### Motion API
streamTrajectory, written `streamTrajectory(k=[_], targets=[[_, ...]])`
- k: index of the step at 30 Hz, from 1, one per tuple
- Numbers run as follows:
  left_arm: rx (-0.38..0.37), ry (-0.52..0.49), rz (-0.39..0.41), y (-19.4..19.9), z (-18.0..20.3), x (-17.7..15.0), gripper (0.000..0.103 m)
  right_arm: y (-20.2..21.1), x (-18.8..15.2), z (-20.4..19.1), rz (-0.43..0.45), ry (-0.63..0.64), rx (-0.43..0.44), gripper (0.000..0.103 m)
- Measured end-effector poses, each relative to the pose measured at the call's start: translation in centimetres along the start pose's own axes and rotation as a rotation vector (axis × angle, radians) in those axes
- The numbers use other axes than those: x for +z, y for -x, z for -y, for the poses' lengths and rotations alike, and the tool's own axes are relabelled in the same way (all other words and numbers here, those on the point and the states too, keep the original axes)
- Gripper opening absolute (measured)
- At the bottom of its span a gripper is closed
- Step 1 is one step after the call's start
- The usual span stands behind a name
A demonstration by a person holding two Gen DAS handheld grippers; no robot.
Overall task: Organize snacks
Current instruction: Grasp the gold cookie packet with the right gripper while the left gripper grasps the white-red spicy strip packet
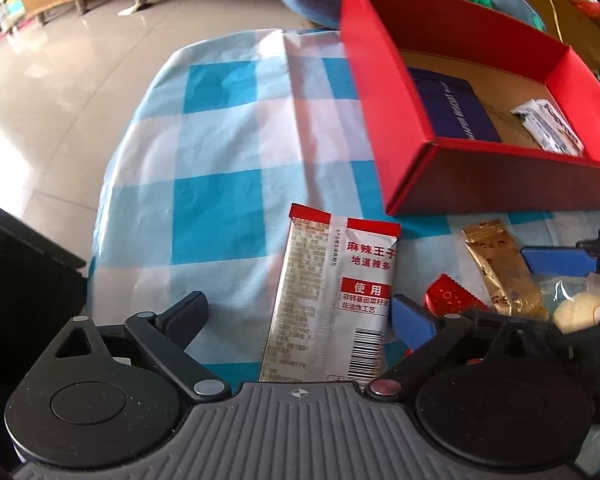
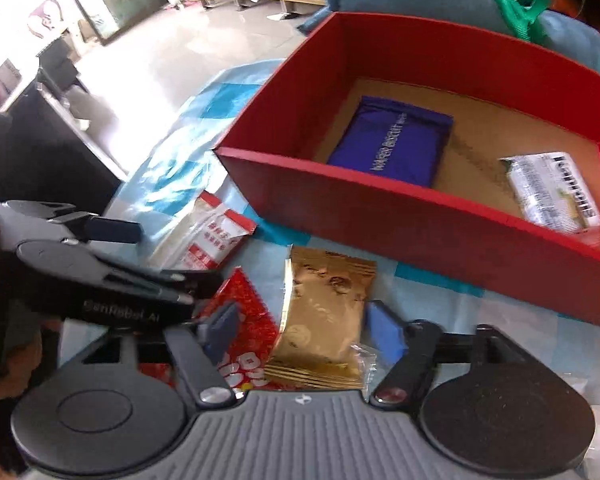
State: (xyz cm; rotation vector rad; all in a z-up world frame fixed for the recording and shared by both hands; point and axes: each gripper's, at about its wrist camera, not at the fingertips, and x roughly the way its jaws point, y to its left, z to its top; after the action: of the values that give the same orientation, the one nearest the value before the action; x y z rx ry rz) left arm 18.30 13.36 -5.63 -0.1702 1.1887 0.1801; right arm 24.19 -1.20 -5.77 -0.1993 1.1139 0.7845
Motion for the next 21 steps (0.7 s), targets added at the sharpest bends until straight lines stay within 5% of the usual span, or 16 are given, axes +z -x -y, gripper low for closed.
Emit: streamTrajectory(k=[3, 6, 8, 11, 14, 21], targets=[[-0.016, 0.058, -0.014, -0.1, -0.6, 0.3, 0.098, -0.2, -0.3, -1.0, -0.005, 0.052, -0.031, 0.075], [-0.013, 0.062, -0.018, -0.3, -0.4, 0.7, 0.100, -0.5, -1.0, -2.8, 0.001, 0.152, -0.134, 0.056], [-0.001, 0.047, -0.003, -0.4, -0.1, 0.7, 0.100, -0.2, -1.0, -3.0, 0.004, 0.174, -0.151, 0.035], [0.000, 0.038, 0.014, -0.1, 0.4, 0.8, 0.092, 0.3, -0.8, -2.3, 0.001, 0.149, -0.144, 0.034], [-0.005, -0.007, 0.036, 1.0, 1.1, 0.6, 0.067, 0.5, -1.0, -2.2, 0.003, 0.155, -0.156, 0.034], [-0.026, 0.037, 0.031, 1.5, 0.5, 0.3, 0.060, 2.4, -0.5, -1.9, 0.057, 0.132, -0.143, 0.034]])
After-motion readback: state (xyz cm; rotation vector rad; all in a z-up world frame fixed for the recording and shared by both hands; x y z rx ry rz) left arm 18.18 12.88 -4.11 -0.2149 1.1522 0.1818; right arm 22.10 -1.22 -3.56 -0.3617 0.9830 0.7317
